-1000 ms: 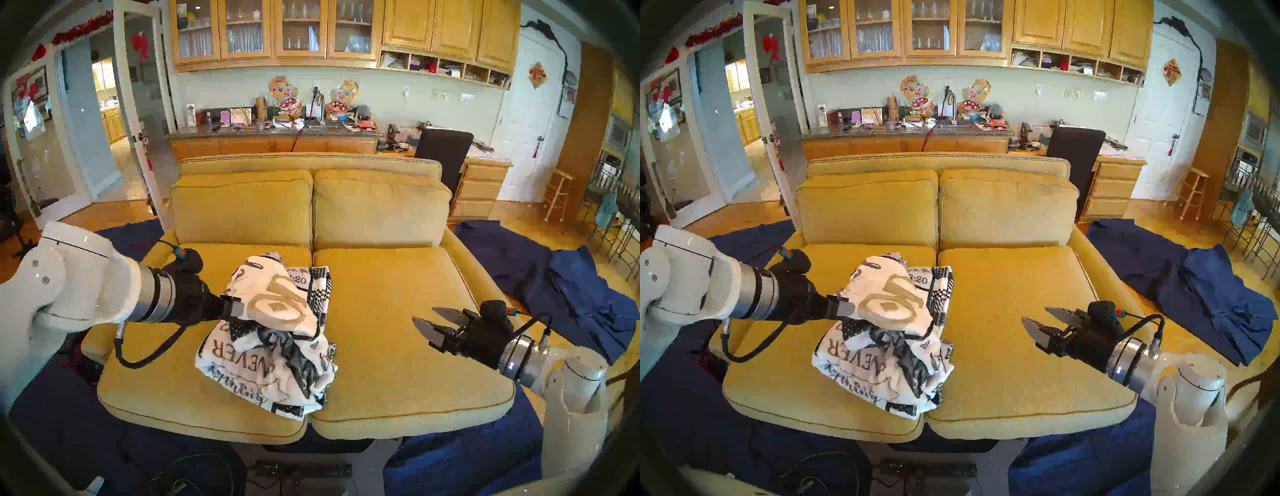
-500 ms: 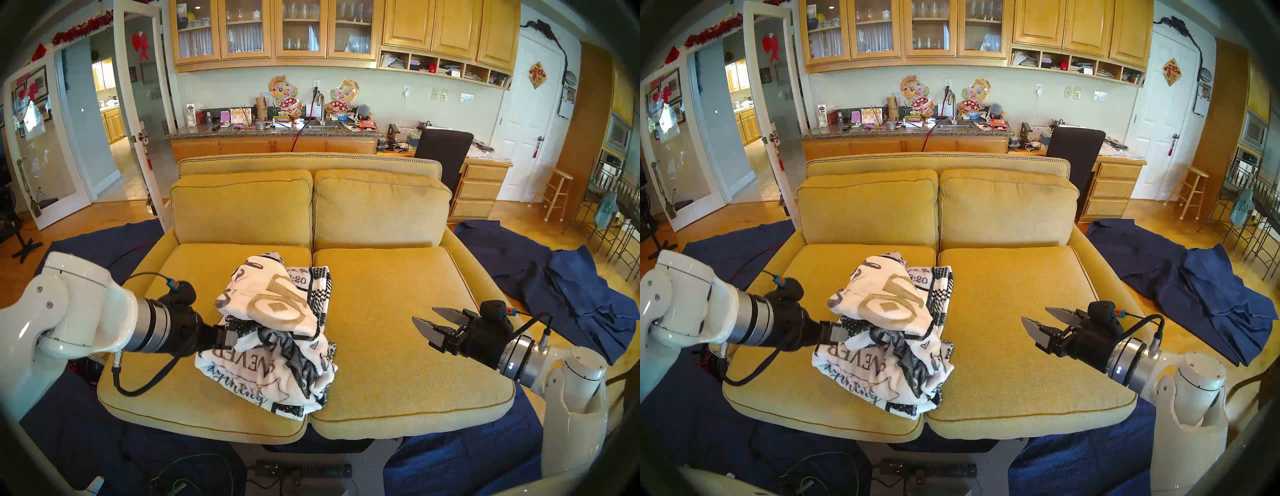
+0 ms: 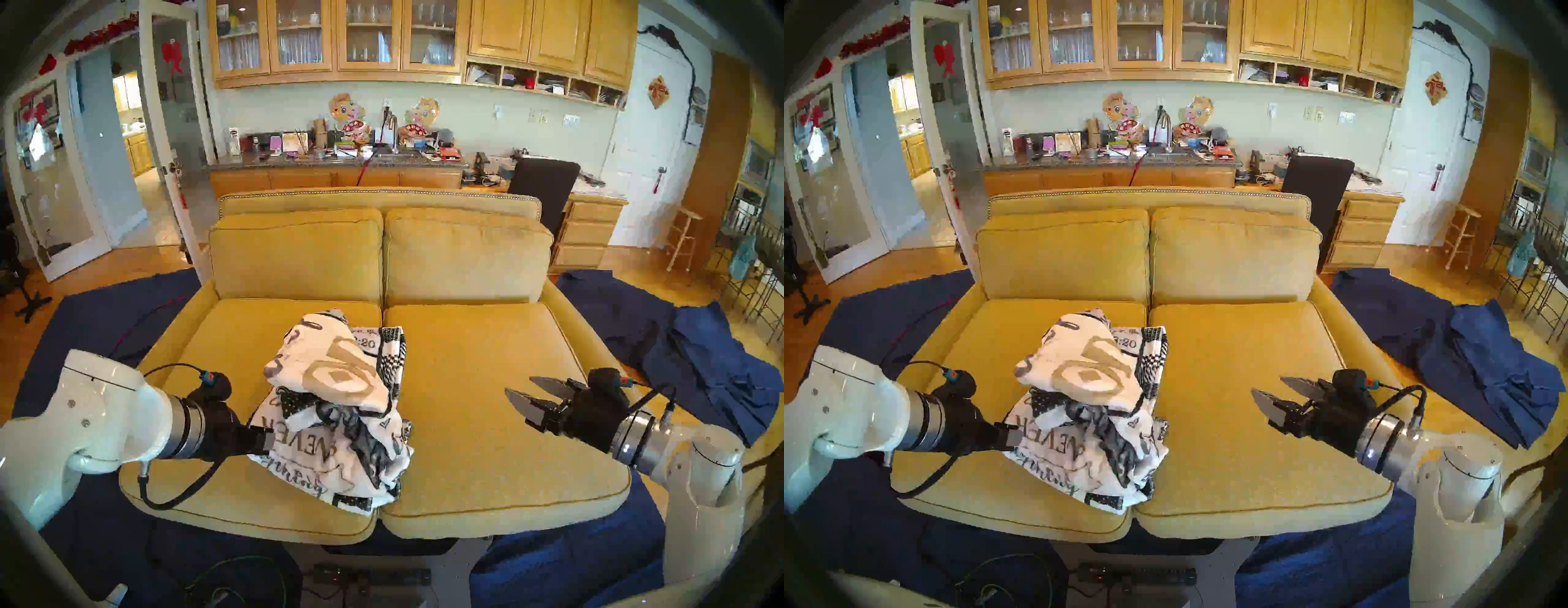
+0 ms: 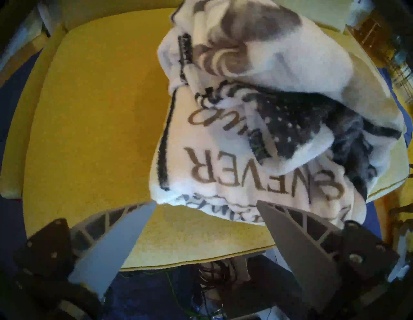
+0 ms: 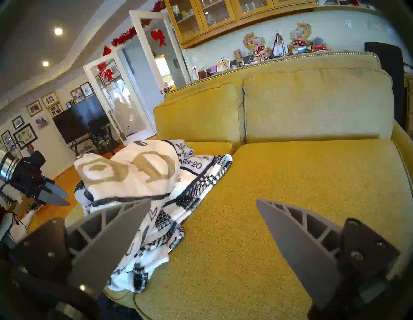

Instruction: Fold the blanket in half twice

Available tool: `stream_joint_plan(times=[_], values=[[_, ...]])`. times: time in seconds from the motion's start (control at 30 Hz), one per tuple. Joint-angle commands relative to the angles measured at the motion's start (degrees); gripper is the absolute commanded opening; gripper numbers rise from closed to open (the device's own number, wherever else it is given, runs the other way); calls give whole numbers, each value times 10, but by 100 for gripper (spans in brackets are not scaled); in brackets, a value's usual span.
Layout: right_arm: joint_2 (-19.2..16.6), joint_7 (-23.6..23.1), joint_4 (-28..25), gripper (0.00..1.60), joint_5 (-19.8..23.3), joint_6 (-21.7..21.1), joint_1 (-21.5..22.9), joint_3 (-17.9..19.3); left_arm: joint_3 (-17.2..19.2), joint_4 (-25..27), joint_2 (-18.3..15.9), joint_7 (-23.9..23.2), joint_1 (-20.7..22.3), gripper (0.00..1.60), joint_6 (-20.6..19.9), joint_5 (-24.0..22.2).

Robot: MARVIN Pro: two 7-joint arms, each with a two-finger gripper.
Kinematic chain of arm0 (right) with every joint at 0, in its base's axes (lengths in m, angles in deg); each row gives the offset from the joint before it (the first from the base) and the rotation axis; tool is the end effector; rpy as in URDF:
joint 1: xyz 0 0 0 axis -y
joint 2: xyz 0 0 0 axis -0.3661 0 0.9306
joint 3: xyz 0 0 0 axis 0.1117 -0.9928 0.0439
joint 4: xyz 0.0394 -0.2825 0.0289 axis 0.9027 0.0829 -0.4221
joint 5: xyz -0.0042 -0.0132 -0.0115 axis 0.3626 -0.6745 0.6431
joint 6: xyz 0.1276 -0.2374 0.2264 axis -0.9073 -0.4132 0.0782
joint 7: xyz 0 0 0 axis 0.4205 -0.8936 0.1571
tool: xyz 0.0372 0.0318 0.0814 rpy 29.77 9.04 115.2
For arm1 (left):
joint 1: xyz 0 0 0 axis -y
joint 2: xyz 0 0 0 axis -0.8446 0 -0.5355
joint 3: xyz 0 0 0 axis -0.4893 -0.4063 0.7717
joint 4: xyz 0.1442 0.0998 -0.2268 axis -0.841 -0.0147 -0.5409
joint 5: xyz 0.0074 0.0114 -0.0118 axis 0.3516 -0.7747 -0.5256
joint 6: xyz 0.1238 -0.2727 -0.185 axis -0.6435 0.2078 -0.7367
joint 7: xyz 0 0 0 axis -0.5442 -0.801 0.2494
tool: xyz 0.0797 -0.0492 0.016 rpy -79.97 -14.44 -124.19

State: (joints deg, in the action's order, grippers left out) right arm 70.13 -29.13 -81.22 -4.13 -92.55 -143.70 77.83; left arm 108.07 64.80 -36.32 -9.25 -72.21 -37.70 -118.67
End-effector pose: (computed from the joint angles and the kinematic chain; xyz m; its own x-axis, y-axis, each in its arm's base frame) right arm 0.2679 -0.1310 -0.2285 0.4074 -0.0832 0.9094 0.5163 -0.8004 -0.3046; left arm 0.2680 0.0507 -0.1961 0.8763 -0.1345 0.4626 -0.2025 -0.9741 0.1003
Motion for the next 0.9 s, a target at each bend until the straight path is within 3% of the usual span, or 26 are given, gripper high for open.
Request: stream_joint_plan(times=[0.0, 0.23, 0.3, 0.37, 0.4, 0.43, 0.5, 0.63, 0.77, 0.8, 0.87], values=[[-1, -1, -13, 160, 4, 2, 8, 2, -37, 4, -29, -63, 62, 160, 25, 43], [-1, -1, -12, 160, 4, 3, 8, 2, -76, -1, -54, -124, 106, 160, 81, 71], [-1, -1, -12, 160, 3, 3, 8, 2, -89, -11, -59, -138, 122, 78, 92, 76], [-1, -1, -12, 160, 3, 3, 8, 2, -100, -17, -61, -146, 133, 83, 101, 80], [-1, -1, -12, 160, 3, 3, 8, 2, -108, -22, -63, -151, 140, 122, 106, 83], [-1, -1, -12, 160, 3, 3, 8, 2, -112, -25, -65, -154, 141, 141, 111, 86], [-1, -2, -11, 160, 3, 3, 8, 2, -124, -31, -66, -157, 151, 136, 115, 90], [-1, -2, -11, 160, 3, 3, 8, 2, -159, -48, -65, -169, 174, 156, 133, 107], [-1, -2, -11, 160, 3, 3, 8, 2, -175, -58, -60, -174, 185, 159, 141, 118], [-1, -2, -11, 160, 3, 3, 8, 2, -193, -66, -54, -176, 207, 159, 143, 124], [-1, -2, -11, 160, 3, 3, 8, 2, -189, -66, -53, -177, 201, 159, 147, 126]])
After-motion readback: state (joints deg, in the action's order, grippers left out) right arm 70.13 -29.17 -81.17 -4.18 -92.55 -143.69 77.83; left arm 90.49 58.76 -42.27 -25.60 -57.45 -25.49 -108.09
